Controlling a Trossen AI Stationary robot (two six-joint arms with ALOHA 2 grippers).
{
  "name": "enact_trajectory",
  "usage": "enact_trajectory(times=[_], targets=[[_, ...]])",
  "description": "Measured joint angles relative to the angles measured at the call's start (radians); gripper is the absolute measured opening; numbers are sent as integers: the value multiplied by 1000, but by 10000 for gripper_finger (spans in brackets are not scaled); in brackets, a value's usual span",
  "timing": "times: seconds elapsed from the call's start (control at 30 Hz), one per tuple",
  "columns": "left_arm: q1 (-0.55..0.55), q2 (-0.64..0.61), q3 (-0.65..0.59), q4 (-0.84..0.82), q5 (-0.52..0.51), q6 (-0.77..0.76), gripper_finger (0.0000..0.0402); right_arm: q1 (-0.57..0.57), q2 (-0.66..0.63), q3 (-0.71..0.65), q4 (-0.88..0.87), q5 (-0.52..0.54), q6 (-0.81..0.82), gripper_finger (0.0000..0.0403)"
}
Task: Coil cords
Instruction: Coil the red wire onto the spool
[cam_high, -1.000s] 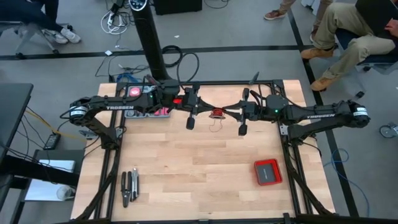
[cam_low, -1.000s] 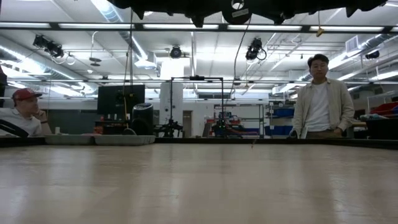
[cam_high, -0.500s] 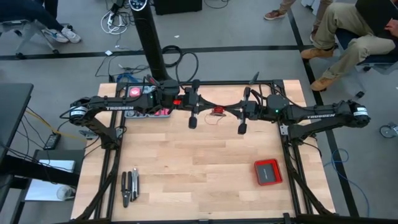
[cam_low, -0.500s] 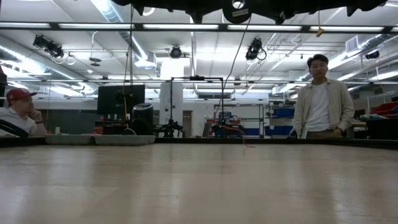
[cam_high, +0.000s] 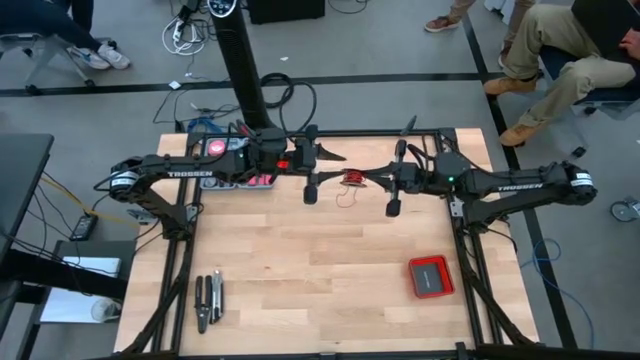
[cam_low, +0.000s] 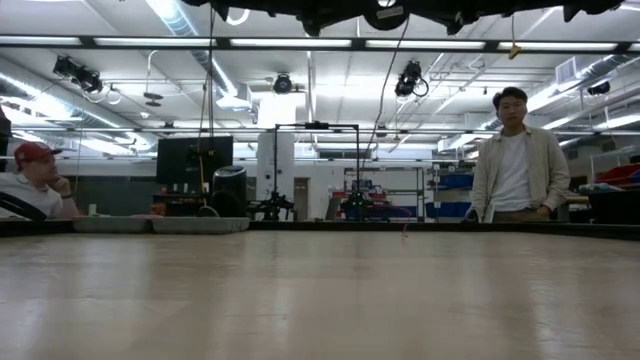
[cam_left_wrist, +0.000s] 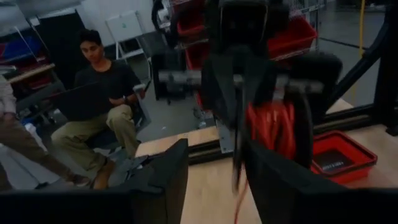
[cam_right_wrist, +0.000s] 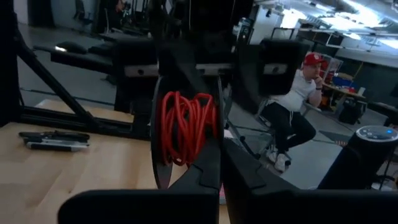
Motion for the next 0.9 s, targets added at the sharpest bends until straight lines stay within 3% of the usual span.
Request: enact_trajectory(times=[0.33, 0.67, 0.9], targets=[[-7, 8, -7, -90, 22, -53, 162, 11, -112, 0, -27, 0, -33, 1], [-45, 105, -10, 14, 33, -179, 162, 14, -43, 0, 160, -1, -118, 0], [-46, 110, -10, 53, -64, -187, 162, 14, -13, 0, 239, -30, -125, 0]])
